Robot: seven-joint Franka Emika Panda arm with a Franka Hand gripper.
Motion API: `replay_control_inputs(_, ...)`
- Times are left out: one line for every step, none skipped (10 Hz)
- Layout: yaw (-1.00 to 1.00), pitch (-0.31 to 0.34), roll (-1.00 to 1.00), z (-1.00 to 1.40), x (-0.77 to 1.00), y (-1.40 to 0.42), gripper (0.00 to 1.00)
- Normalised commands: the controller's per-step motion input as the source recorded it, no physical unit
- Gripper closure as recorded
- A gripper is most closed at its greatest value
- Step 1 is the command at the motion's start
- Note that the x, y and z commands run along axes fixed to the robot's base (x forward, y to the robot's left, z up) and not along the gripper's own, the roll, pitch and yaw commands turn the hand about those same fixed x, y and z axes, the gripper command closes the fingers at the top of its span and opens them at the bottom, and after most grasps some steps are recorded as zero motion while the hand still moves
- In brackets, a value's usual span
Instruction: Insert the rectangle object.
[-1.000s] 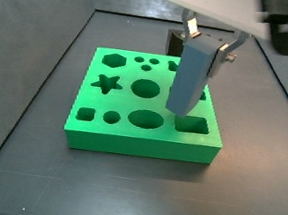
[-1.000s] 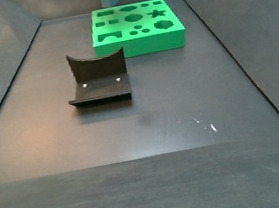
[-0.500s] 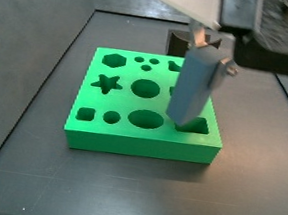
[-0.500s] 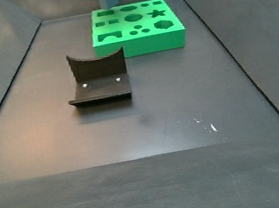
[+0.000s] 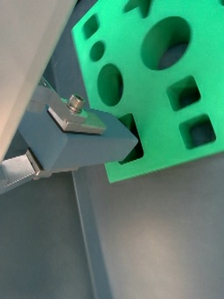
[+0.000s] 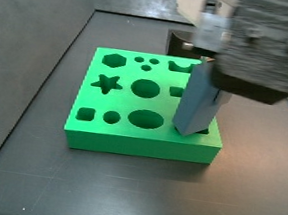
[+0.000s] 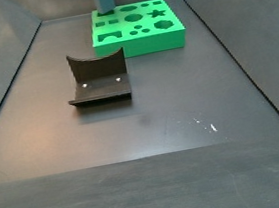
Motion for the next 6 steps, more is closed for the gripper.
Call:
replay_control_inputs(-1.00, 0.000, 0.08, -0.12, 0.00, 0.00, 1.00)
replay_control_inputs(-1.00, 0.000, 0.08, -0.12, 0.00, 0.00, 1.00)
replay_control_inputs(-1.00, 0.000, 0.08, -0.11, 0.00, 0.00, 1.00)
replay_control_inputs(-1.00, 0.000, 0.10, -0.17, 0.00, 0.00, 1.00)
replay_control_inputs(-0.95, 0.000, 0.15, -0.29, 0.00, 0.00, 1.00)
replay_control_inputs(-0.87, 0.001, 0.15, -0.26, 0.07, 0.00, 1.00)
